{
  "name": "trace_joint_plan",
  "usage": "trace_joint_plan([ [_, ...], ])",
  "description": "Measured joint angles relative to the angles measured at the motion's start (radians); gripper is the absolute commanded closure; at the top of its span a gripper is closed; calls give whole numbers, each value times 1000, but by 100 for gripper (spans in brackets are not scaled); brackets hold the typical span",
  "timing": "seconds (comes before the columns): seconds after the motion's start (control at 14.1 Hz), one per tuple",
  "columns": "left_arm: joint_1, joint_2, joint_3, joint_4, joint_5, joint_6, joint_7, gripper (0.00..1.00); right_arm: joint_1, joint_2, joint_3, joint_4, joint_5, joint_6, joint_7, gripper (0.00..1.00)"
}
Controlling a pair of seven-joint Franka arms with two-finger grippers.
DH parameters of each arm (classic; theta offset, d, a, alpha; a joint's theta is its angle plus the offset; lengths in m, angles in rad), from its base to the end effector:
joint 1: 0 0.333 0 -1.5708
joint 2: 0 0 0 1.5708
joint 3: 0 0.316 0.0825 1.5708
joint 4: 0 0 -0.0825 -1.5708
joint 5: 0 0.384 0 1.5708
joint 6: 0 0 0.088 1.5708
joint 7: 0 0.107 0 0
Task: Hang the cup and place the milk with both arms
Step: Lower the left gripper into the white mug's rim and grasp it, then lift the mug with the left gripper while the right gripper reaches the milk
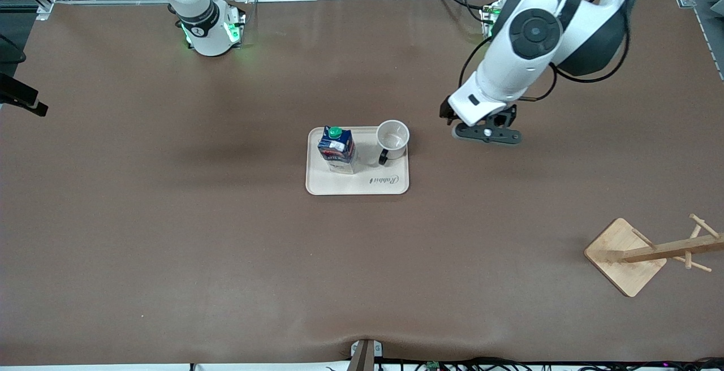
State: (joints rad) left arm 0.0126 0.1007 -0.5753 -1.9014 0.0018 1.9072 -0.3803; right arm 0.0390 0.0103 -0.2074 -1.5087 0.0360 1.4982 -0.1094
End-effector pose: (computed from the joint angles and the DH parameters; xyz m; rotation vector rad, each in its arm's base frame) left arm 0.4887 -0.2990 0.4477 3.1135 -0.2855 -0.1474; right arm 0.5437 -0.0876 0.6418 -3.1039 0.0881 0.0244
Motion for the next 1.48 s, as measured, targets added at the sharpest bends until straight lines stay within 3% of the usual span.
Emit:
trace_joint_plan([
  [0.49, -103, 58, -2, -82, 0, 140, -77, 0, 0, 14, 0, 0, 0, 0, 0, 0],
  [0.64, -127, 97, -2, -87, 0, 184, -101, 7, 0, 26, 0, 0, 0, 0, 0, 0],
  [0.78, -145, 149, -1, -91, 5, 238, -127, 7, 0, 38, 0, 0, 0, 0, 0, 0],
  [1.06, -182, 265, -1, -93, 44, 349, -182, 22, 0, 97, 0, -2, 0, 0, 0, 0],
  [1.48, -207, 364, -1, -90, 171, 403, -305, 49, -7, 153, -3, -7, 0, -29, 0, 0],
])
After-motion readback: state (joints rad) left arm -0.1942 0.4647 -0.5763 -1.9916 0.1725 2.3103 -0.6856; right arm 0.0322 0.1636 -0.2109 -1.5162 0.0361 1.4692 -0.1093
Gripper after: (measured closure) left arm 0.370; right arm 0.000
